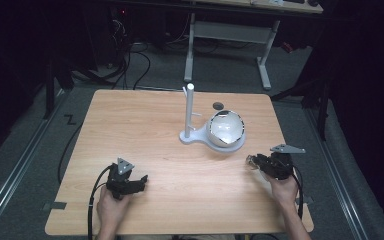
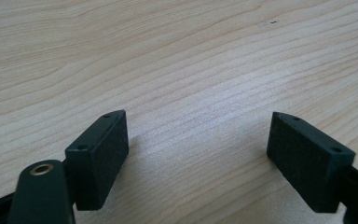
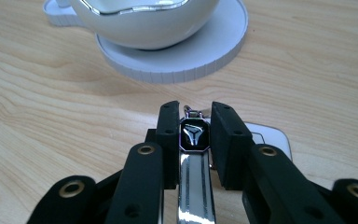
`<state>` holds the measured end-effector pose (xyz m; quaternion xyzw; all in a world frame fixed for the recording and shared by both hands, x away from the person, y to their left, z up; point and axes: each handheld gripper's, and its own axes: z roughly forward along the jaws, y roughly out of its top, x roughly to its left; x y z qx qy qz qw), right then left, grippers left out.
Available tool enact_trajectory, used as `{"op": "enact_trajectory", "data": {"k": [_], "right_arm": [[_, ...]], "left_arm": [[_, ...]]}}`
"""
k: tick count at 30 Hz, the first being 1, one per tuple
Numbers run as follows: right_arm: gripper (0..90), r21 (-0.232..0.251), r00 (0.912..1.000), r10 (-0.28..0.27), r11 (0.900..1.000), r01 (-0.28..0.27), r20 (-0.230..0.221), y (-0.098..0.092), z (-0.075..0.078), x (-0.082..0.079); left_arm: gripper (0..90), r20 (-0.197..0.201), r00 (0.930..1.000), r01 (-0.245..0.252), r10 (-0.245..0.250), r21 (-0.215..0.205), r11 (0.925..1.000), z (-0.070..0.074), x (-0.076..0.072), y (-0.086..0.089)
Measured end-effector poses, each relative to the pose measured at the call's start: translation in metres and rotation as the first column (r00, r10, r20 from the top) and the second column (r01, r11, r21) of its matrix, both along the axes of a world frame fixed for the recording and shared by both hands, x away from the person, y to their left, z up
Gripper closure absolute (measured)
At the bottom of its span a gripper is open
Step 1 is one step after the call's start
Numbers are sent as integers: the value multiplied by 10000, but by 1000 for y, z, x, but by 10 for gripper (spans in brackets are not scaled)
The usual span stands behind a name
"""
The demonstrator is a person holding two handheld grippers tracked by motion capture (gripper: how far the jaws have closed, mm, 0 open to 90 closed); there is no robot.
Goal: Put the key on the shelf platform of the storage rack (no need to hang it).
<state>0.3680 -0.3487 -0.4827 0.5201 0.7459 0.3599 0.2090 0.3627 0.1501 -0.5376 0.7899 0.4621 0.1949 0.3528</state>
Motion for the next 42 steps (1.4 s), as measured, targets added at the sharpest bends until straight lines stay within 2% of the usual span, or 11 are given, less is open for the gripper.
{"op": "enact_trajectory", "data": {"k": [8, 9, 11, 14, 21, 32, 42], "right_arm": [[744, 80, 9991, -36, 10000, 33, 416, -6, 19, -7], [744, 151, 9988, -79, 9999, 71, 493, -8, 23, -8], [744, 647, 9983, -32, 9979, -6, 583, -14, 29, -8], [743, 831, 9982, 52, 9965, -102, 600, -15, 35, -10], [744, 914, 9966, 293, 9952, -363, 768, -12, 44, -13], [744, 753, 9904, 674, 9942, -768, 1210, -6, 64, -15], [744, 591, 9859, 947, 9929, -1037, 1376, 2, 77, -10]], "left_arm": [[210, 2, 10000, -8, 8, -13, 10000, 0, 0, 0], [210, 2, 10000, -8, 8, -11, 10000, 0, 0, 0], [210, 3, 10000, -8, 8, -12, 10000, 0, 0, 0], [210, 3, 10000, -8, 9, -12, 10000, 0, 0, 0], [210, 3, 10000, -8, 8, -11, 10000, 0, 0, 0], [210, 2, 10000, -8, 8, -11, 10000, 0, 0, 0], [210, 0, 10000, -6, 6, -6, 10000, 0, 0, 0]]}}
